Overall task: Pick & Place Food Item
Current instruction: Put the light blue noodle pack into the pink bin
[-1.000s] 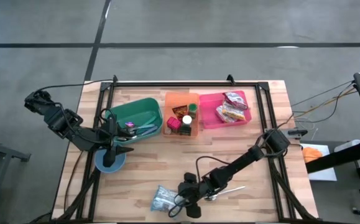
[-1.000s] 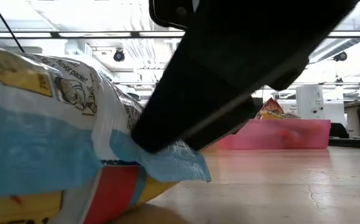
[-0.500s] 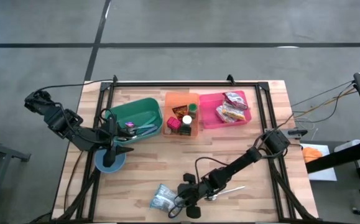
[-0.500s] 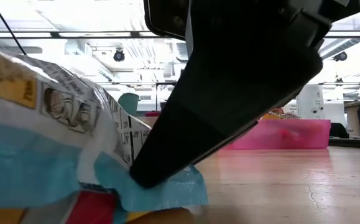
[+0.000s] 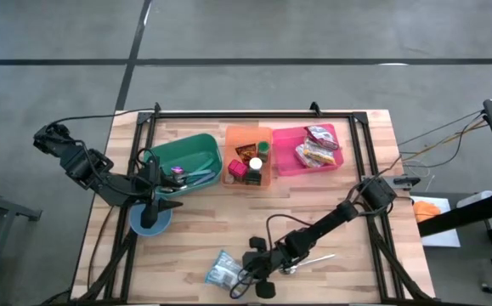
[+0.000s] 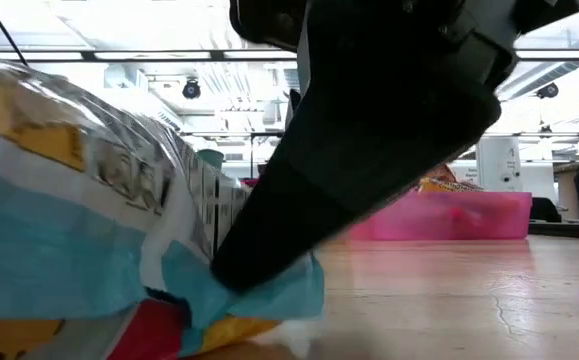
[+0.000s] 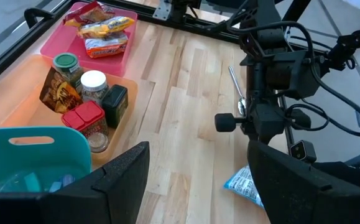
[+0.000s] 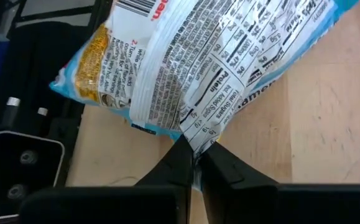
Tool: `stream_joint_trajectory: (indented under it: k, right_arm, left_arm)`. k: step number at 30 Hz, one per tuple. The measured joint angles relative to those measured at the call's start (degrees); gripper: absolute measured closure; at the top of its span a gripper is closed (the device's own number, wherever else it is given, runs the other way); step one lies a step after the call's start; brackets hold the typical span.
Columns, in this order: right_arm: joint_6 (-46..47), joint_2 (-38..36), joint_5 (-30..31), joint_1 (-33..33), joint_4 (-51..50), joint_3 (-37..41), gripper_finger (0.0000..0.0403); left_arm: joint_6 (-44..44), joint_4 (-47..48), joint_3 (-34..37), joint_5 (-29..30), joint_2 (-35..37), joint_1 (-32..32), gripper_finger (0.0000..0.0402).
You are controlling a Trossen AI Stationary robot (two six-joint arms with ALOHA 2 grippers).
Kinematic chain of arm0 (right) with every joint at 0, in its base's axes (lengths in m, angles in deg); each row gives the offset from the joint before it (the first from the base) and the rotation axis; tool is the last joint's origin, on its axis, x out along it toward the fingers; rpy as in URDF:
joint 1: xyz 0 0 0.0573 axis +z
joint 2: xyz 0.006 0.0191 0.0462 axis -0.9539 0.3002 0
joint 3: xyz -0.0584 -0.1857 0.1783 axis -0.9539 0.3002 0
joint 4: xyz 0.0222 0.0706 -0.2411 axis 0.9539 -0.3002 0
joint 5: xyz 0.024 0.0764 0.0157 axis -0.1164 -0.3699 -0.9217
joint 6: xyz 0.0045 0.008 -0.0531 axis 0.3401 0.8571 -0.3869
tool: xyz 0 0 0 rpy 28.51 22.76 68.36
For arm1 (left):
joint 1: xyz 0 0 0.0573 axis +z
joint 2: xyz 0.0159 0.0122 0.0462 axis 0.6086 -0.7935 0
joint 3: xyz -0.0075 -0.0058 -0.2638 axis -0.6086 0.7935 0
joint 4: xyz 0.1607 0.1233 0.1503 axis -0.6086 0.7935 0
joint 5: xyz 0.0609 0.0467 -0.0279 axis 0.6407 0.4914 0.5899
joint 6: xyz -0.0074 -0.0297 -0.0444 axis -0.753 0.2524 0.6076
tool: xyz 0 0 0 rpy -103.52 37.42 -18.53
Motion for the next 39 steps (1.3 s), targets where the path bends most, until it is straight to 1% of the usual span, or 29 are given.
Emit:
stream_joint_trajectory:
  k: [7,12,16,22,27,32,39]
  right_arm:
    - [-1.4,-2.6,0.7,-0.1,-0.1,0.0,0.0392]
    - [-1.9,-5.1,3.9,-0.4,-1.4,0.0,0.0392]
    - [-2.5,-7.6,8.5,-0.4,-4.5,0.0,0.0392]
    - [-3.2,-13.3,17.2,-0.5,-11.3,0.0,0.0392]
    - [-3.0,-18.3,22.0,-0.6,-16.3,0.0,0.0392]
    - [-3.2,-22.7,27.2,-0.8,-24.1,0.0,0.0392]
    - [-3.0,-28.0,33.8,-2.9,-35.8,0.1,0.0392]
  left_arm:
    - [0.0,0.0,0.0,0.0,0.0,0.0,0.0131]
    - [0.0,0.0,0.0,0.0,0.0,0.0,0.0131]
    - [0.1,0.1,0.0,0.0,0.0,0.0,0.0131]
    - [0.2,0.1,0.0,0.0,0.0,0.0,0.0131]
    - [0.2,0.1,0.0,0.0,0.0,0.0,0.0131]
    - [0.2,0.1,0.0,0.0,0.0,0.0,0.0131]
    - [0.1,0.2,0.0,0.0,0.0,0.0,0.0131]
